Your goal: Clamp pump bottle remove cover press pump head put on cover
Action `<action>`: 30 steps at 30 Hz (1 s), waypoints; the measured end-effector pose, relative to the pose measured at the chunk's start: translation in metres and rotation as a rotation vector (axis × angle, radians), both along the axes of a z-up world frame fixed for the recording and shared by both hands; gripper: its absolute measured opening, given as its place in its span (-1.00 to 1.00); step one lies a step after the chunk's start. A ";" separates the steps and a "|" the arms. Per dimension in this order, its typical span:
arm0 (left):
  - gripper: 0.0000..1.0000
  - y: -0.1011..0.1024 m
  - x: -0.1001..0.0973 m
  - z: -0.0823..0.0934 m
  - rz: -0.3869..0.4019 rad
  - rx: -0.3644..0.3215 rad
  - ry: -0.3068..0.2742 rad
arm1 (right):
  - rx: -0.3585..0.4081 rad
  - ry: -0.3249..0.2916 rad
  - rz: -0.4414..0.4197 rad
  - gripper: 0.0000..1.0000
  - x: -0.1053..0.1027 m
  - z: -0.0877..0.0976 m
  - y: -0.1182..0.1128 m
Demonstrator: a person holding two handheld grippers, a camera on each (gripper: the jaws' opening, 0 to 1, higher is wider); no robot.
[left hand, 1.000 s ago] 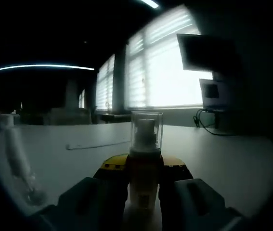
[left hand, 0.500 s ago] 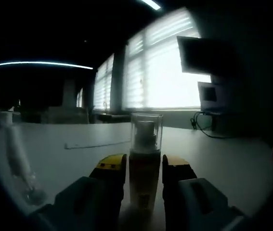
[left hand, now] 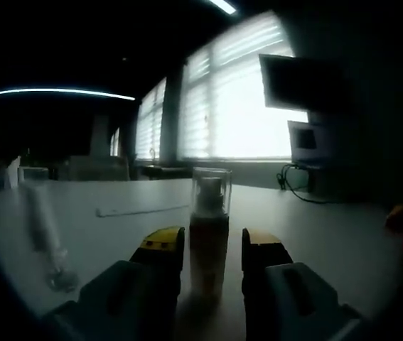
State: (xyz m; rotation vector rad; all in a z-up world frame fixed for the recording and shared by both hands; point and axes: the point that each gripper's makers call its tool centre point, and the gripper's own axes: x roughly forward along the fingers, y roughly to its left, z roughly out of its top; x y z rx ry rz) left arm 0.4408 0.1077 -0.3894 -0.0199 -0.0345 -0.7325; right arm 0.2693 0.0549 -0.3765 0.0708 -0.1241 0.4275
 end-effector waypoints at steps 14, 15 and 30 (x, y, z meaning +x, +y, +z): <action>-0.60 0.023 -0.029 0.007 -0.006 0.011 -0.023 | -0.018 -0.003 0.003 -0.68 0.000 -0.001 0.002; -0.60 0.025 -0.032 0.008 -0.012 0.006 -0.021 | -0.021 -0.004 0.004 -0.68 0.000 -0.001 0.002; -0.60 0.057 -0.088 0.059 -0.043 -0.024 -0.095 | -0.018 -0.015 0.003 -0.68 -0.001 0.000 0.000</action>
